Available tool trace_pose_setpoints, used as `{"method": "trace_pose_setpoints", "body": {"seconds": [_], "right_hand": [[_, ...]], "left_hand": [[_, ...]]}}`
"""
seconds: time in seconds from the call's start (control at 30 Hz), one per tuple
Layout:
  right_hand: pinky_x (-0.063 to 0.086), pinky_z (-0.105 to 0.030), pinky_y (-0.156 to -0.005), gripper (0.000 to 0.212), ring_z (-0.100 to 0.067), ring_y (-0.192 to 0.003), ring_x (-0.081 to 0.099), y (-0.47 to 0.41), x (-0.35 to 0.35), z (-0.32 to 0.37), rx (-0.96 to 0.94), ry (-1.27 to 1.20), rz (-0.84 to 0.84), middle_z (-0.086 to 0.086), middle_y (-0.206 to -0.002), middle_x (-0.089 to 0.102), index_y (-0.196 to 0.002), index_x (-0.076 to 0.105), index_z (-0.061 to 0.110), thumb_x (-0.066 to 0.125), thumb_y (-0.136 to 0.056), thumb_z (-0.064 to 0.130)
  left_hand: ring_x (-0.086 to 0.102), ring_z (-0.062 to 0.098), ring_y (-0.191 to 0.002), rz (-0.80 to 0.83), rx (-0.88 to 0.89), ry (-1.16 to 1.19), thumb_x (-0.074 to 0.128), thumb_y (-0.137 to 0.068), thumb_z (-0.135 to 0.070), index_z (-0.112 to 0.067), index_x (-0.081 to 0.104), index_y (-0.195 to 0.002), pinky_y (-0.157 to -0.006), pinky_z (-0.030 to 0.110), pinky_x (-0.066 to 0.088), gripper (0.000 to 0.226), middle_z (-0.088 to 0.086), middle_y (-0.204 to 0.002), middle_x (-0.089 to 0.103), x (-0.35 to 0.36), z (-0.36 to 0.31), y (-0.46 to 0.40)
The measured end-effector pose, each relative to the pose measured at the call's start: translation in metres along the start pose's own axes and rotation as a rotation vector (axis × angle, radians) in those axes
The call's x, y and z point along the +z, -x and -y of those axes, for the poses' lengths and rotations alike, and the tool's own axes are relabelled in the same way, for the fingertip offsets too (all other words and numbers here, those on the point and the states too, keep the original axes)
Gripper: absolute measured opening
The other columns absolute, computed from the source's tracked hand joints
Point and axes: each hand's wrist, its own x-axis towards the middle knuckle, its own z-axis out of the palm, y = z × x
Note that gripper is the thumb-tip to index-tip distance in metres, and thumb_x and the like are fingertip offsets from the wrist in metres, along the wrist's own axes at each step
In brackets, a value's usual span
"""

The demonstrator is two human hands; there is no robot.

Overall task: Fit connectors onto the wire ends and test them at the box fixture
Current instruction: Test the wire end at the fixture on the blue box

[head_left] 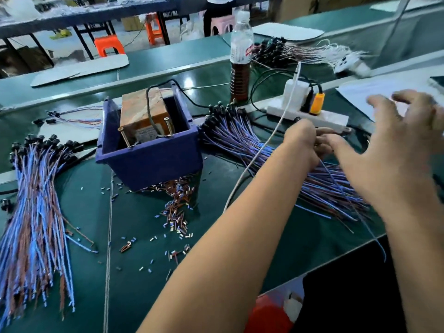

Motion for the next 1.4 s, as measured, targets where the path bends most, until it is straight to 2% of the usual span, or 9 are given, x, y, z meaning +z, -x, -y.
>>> {"method": "trace_pose_setpoints", "body": {"seconds": [0.13, 0.23, 0.4, 0.53, 0.63, 0.7, 0.83, 1.03, 1.4], "right_hand": [[0.047, -0.040, -0.098, 0.046, -0.028, -0.114, 0.063, -0.008, 0.012, -0.003, 0.075, -0.267, 0.340, 0.001, -0.127, 0.065, -0.140, 0.055, 0.025, 0.069, -0.098, 0.033], [0.058, -0.052, -0.093, 0.045, -0.024, -0.089, 0.074, -0.013, 0.023, -0.011, 0.162, -0.342, 0.402, 0.005, -0.116, 0.069, -0.139, 0.050, 0.032, 0.068, -0.098, 0.037], [0.051, -0.040, -0.075, 0.036, 0.001, -0.060, 0.062, -0.021, 0.030, -0.019, 0.170, -0.409, 0.544, 0.008, -0.074, 0.077, -0.125, 0.057, 0.039, 0.074, -0.094, 0.034], [0.036, -0.032, -0.061, 0.010, 0.006, -0.045, 0.055, -0.022, 0.027, -0.018, 0.122, -0.400, 0.544, 0.004, -0.063, 0.074, -0.106, 0.069, 0.029, 0.072, -0.097, 0.025], [0.052, -0.038, -0.067, 0.021, -0.009, -0.061, 0.066, -0.024, 0.016, -0.024, 0.071, -0.264, 0.527, 0.001, -0.064, 0.072, -0.076, 0.075, 0.033, 0.070, -0.097, 0.032], [0.054, -0.040, -0.070, 0.023, -0.023, -0.068, 0.066, -0.025, 0.008, -0.027, 0.032, -0.193, 0.525, 0.001, -0.065, 0.071, -0.074, 0.077, 0.040, 0.068, -0.095, 0.037], [0.053, -0.032, -0.070, 0.026, -0.017, -0.074, 0.067, -0.031, 0.000, -0.029, -0.047, -0.132, 0.493, 0.009, -0.071, 0.072, -0.075, 0.076, 0.041, 0.064, -0.098, 0.035], [0.038, -0.023, -0.053, 0.020, -0.005, -0.055, 0.063, -0.037, 0.016, -0.017, -0.088, -0.197, 0.484, 0.011, -0.061, 0.069, -0.084, 0.075, 0.032, 0.064, -0.101, 0.030], [0.049, -0.032, -0.077, 0.009, -0.026, -0.087, 0.065, -0.028, 0.069, 0.015, -0.139, -0.078, 0.307, -0.002, -0.088, 0.074, -0.087, 0.074, 0.023, 0.078, -0.090, 0.031]], "left_hand": [[0.039, 0.012, -0.028, 0.047, -0.048, 0.013, 0.023, -0.107, -0.010, -0.004, 0.042, -0.067, -0.035, 0.018, 0.035, 0.044, 0.005, -0.042, 0.045, 0.002, 0.000, -0.006], [0.029, 0.005, -0.038, -0.009, -0.072, 0.038, 0.019, -0.106, -0.012, -0.003, 0.045, -0.072, -0.043, 0.016, 0.027, 0.043, 0.003, -0.062, 0.035, -0.003, -0.003, -0.012], [0.024, 0.007, -0.052, -0.005, -0.080, 0.085, 0.017, -0.108, -0.016, -0.004, 0.043, -0.076, -0.034, 0.013, 0.018, 0.043, 0.001, -0.070, 0.032, -0.015, -0.012, -0.014], [0.033, 0.011, -0.059, -0.026, -0.046, -0.015, 0.018, -0.112, -0.018, 0.006, 0.051, -0.090, -0.052, 0.020, 0.031, 0.046, 0.010, -0.078, 0.045, -0.017, -0.015, -0.016], [0.044, 0.015, -0.059, -0.052, -0.015, -0.222, 0.023, -0.113, -0.019, 0.006, 0.055, -0.083, -0.052, 0.020, 0.041, 0.050, 0.013, -0.075, 0.051, -0.020, -0.018, -0.016], [0.043, 0.013, -0.055, -0.062, 0.027, -0.358, 0.026, -0.112, -0.019, 0.000, 0.057, -0.079, -0.040, 0.017, 0.038, 0.048, 0.010, -0.070, 0.051, -0.026, -0.026, -0.016], [0.041, 0.009, -0.043, -0.147, 0.169, -0.509, 0.039, -0.111, -0.025, -0.007, 0.058, -0.078, -0.037, 0.013, 0.030, 0.041, 0.001, -0.057, 0.049, -0.044, -0.050, -0.017], [0.042, 0.014, -0.044, -0.426, 0.432, -0.439, 0.051, -0.108, -0.030, -0.008, 0.054, -0.076, -0.037, 0.017, 0.029, 0.039, 0.003, -0.063, 0.049, -0.084, -0.073, -0.025], [0.054, 0.012, -0.043, -0.542, 0.522, -0.428, 0.066, -0.097, -0.010, -0.009, 0.056, -0.079, -0.050, 0.018, 0.045, 0.021, -0.002, -0.042, 0.058, -0.126, -0.064, -0.009]]}}
